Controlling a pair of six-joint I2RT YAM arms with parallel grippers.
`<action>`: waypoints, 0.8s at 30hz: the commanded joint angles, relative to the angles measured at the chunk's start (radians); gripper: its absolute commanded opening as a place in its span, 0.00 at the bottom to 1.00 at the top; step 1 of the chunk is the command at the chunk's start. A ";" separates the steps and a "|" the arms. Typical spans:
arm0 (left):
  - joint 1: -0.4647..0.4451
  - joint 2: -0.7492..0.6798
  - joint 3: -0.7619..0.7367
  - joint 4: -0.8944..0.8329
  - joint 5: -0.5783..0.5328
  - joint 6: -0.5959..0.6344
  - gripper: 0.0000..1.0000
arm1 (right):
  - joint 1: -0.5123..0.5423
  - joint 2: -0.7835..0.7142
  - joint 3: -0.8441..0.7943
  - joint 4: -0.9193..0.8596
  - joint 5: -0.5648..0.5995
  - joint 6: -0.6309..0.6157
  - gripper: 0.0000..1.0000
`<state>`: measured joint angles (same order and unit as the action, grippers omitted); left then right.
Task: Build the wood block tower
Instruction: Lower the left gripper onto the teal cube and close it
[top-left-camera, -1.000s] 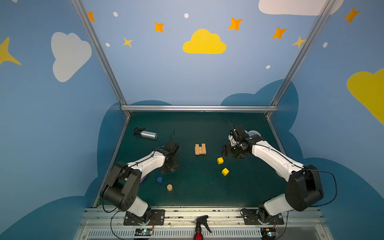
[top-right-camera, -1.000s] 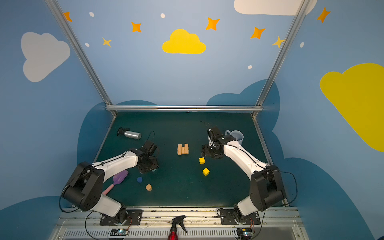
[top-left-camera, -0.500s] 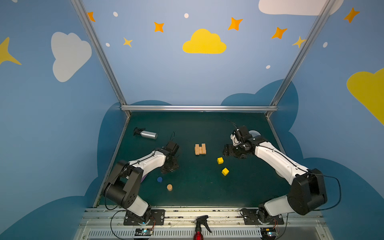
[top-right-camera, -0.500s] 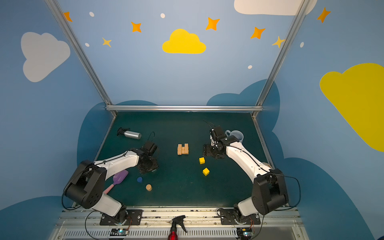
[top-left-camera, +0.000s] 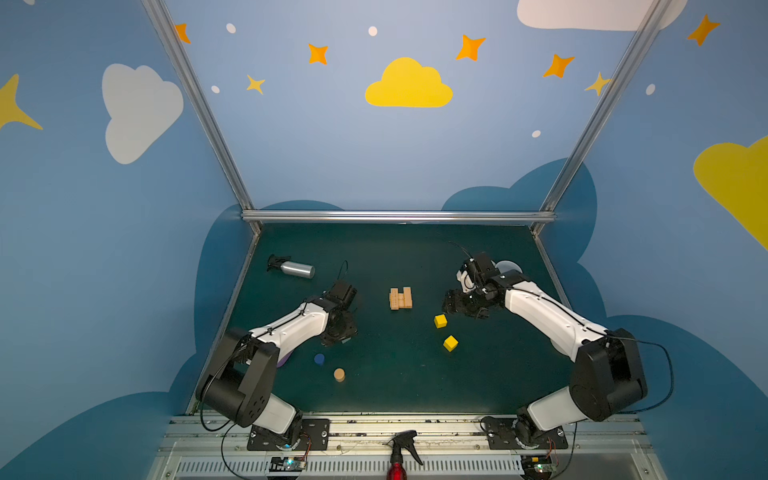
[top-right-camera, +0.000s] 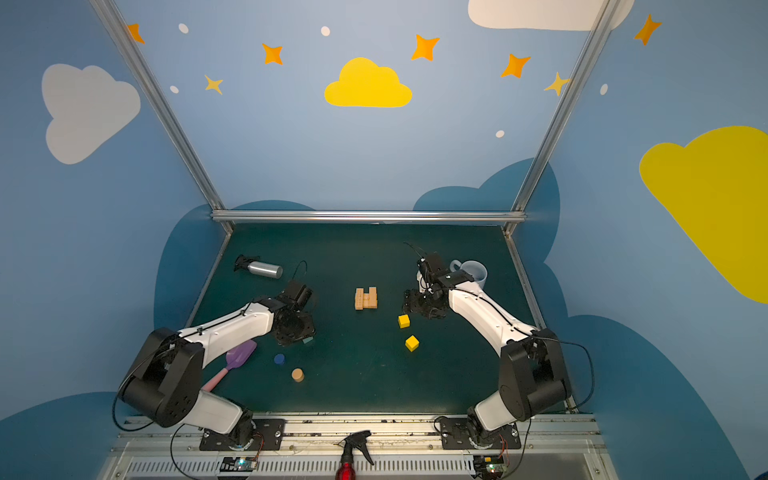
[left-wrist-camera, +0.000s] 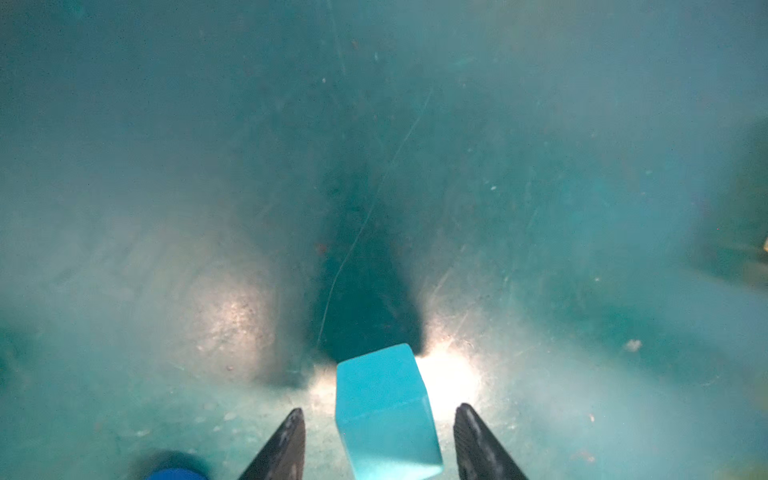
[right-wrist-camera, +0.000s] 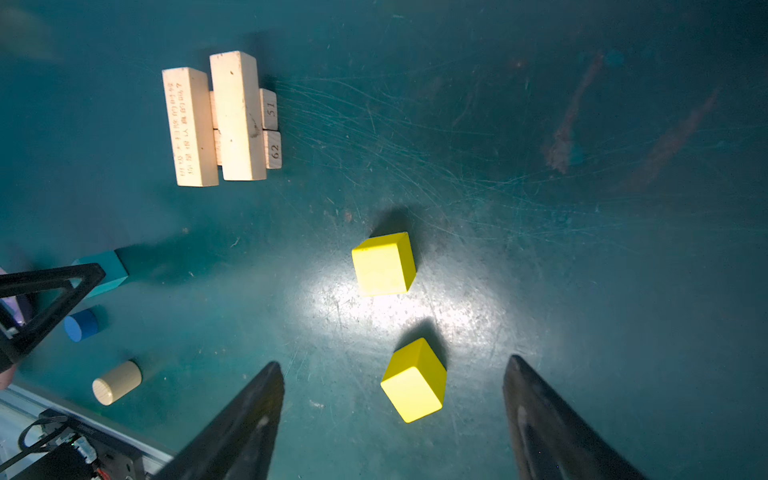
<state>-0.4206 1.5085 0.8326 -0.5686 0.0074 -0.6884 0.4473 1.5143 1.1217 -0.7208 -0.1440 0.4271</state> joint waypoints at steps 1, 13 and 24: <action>0.003 0.021 0.013 -0.012 0.000 0.011 0.55 | -0.001 0.005 -0.004 -0.001 -0.010 -0.010 0.81; 0.002 0.003 0.021 -0.031 -0.007 0.009 0.42 | -0.002 0.000 -0.003 -0.003 -0.008 -0.013 0.81; 0.002 0.018 0.027 -0.035 0.005 0.020 0.29 | -0.003 0.001 -0.006 -0.002 -0.009 -0.013 0.81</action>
<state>-0.4210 1.5299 0.8352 -0.5781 0.0143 -0.6834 0.4469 1.5143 1.1217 -0.7208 -0.1444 0.4217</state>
